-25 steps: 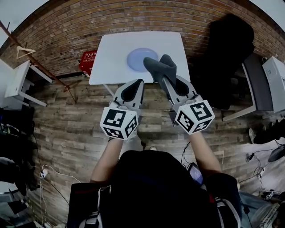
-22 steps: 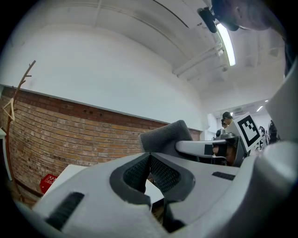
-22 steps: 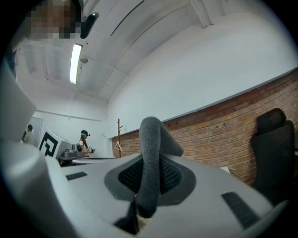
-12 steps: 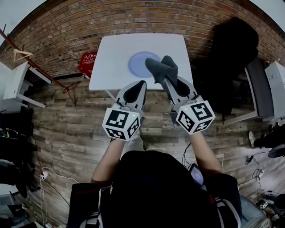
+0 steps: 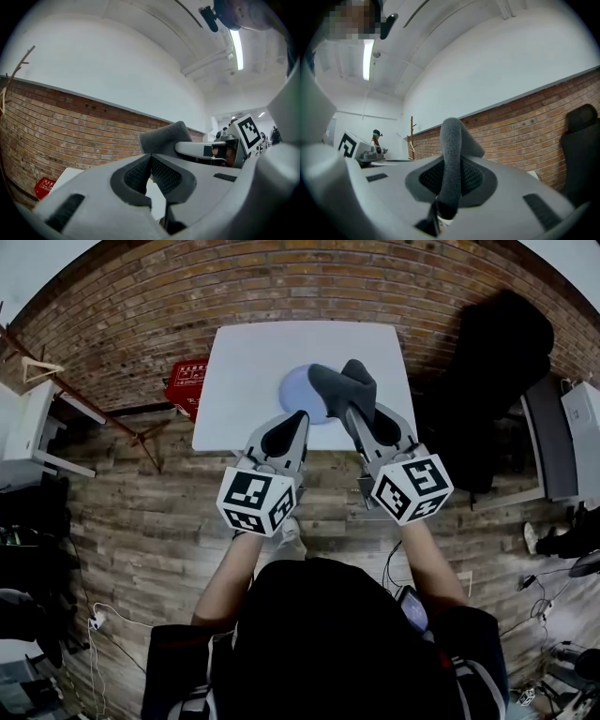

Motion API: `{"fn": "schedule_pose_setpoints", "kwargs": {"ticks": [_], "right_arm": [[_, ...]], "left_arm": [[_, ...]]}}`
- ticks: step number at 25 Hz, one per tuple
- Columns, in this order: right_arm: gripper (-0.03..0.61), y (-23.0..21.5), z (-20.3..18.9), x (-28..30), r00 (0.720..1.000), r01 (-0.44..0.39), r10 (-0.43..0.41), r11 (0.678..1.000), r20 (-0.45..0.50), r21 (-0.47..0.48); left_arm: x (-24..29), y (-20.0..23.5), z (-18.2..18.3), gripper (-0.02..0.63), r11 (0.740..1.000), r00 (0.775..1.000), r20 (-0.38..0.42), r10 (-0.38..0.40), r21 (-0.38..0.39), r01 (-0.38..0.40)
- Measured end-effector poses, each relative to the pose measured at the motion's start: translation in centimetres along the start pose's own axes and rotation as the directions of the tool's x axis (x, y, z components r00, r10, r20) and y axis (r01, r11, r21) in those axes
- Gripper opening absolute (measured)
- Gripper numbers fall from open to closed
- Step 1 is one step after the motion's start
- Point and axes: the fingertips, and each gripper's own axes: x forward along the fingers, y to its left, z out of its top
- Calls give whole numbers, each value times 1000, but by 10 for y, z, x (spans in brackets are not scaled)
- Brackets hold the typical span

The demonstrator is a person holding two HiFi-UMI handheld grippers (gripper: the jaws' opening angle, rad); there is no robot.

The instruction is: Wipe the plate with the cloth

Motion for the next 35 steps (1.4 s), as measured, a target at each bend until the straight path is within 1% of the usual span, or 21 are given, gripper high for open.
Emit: {"fn": "schedule_pose_setpoints", "kwargs": {"ticks": [10, 18, 23, 29, 35], "right_arm": [[58, -8, 5, 71, 999, 50, -50, 999, -10, -12], [58, -10, 5, 129, 997, 73, -73, 997, -13, -8], [58, -10, 1, 159, 997, 79, -80, 997, -24, -17], [58, -13, -5, 181, 996, 85, -86, 996, -40, -24], [58, -25, -14, 190, 993, 98, -99, 995, -71, -17]], "left_arm": [[31, 69, 13, 20, 999, 999, -1, -38, -19, 38], [51, 127, 17, 20, 998, 999, -1, -52, -33, 52], [64, 151, 13, 20, 997, 997, -8, -70, -35, 70], [74, 186, 7, 20, 996, 999, -13, -46, -76, 45], [87, 194, -1, 20, 993, 997, -40, -72, -93, 68]]}}
